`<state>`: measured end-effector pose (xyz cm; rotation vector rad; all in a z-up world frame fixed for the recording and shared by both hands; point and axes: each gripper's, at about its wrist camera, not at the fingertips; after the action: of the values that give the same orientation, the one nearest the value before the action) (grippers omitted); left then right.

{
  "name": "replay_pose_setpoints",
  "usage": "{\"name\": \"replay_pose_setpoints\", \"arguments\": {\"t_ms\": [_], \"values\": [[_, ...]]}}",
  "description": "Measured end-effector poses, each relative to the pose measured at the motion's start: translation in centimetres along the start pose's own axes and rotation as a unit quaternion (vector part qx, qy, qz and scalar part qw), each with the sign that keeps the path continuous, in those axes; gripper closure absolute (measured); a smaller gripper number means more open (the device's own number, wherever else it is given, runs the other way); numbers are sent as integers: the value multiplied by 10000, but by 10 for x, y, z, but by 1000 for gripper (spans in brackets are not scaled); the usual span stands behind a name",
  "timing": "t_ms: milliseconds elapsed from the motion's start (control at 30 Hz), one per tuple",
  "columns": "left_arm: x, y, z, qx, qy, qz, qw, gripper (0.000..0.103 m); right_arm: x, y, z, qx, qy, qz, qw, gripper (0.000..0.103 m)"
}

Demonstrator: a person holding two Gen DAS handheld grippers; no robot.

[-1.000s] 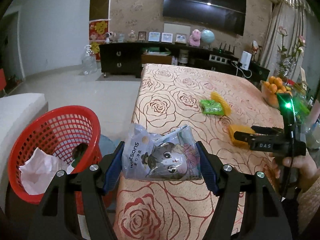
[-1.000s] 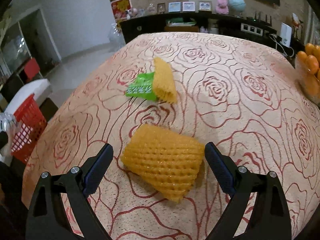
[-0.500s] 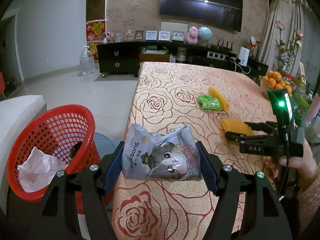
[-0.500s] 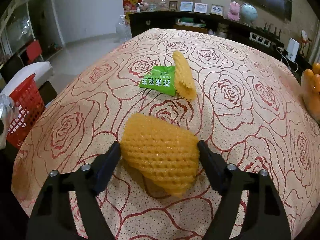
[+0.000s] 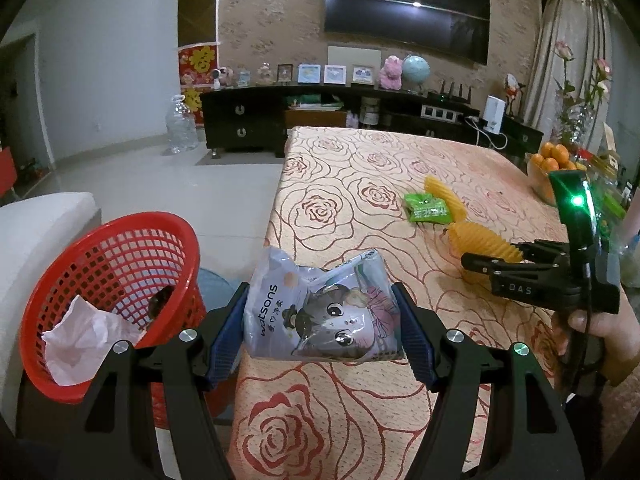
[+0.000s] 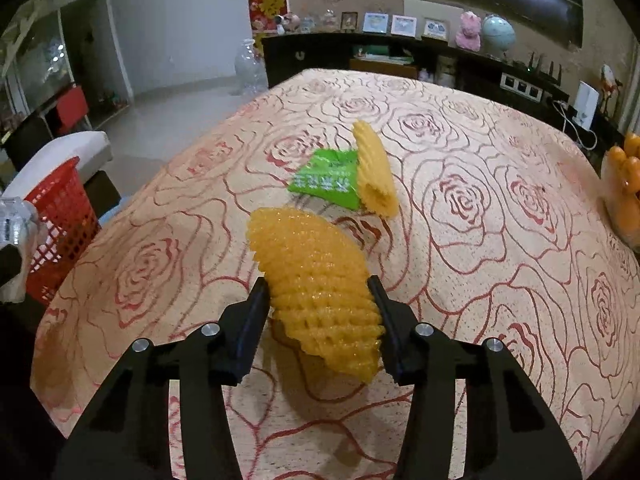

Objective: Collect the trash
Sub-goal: 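Carry the plastic bag and yellow foam net over the red wastebasket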

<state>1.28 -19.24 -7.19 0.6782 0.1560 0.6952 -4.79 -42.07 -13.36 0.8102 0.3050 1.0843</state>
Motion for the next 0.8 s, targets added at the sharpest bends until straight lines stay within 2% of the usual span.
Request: {"name": "replay_pose_setpoints", "arguments": {"t_ms": [500, 800], "values": [[24, 18, 4, -155, 175, 370, 9990, 37, 45, 29, 15, -375, 280, 416, 9980, 55], [55, 40, 6, -177, 274, 914, 9953, 37, 77, 48, 24, -585, 511, 709, 9945, 55]]}}
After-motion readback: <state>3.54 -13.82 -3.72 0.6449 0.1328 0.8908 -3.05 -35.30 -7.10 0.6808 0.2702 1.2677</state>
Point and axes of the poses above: each gripper's, at about its wrist camera, not at the fingertips, and y roughly against the way its jaws point, x to its left, z to its top, and after that the axes turned 7 degrees about -y, right-handed
